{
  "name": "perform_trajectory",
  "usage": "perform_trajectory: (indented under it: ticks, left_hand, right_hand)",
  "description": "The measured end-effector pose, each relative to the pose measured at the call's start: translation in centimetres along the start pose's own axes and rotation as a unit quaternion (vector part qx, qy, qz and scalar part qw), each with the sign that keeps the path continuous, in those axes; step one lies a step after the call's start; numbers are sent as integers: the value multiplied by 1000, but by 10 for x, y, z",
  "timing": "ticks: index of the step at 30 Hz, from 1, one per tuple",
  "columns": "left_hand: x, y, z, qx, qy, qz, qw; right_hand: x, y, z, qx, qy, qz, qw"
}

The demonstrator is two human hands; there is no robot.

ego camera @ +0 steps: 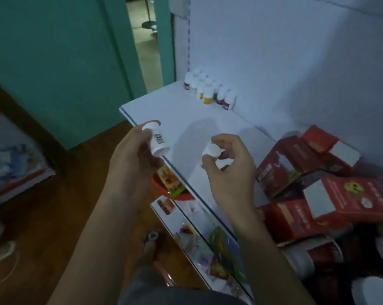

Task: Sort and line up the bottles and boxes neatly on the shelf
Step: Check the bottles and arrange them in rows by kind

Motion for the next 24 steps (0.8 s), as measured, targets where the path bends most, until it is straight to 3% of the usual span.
perform_trajectory:
  ticks: [4, 10, 13, 16, 19, 21, 24]
  left_hand:
    - [-3, -89, 33, -74, -41, -35, 996]
    - [7, -206, 73, -175, -256, 107, 945]
    - [12, -234, 98, -243, -331, 253, 876]
    - [11, -247, 124, -296, -413, 365, 780]
    - [5, -252, 146, -297, -484, 464, 680]
    - [-1, -260, 151, -287, -505, 487, 652]
    - [-14, -267, 150, -277, -507, 490, 653]
  right_hand:
    - [11, -45, 12, 81, 25, 7, 996]
    - [23, -108, 7, 232, 128, 30, 964]
    - [37, -134, 11, 279, 142, 37, 949]
    - [55, -153, 19, 287, 172, 49, 941]
    - [69, -168, 25, 286, 200, 36, 937]
    - [81, -173, 29, 285, 209, 35, 935]
    - [99, -170, 37, 294, 197, 46, 934]
Point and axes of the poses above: each hand's wrist, its own y-axis away from the middle knuckle, its own z-axis out of the palm, x = y × z, the point moved 6 cm from there along -y, towards the middle knuckle, and after that the axes turned 12 degrees about -y, right-handed, at the moved point
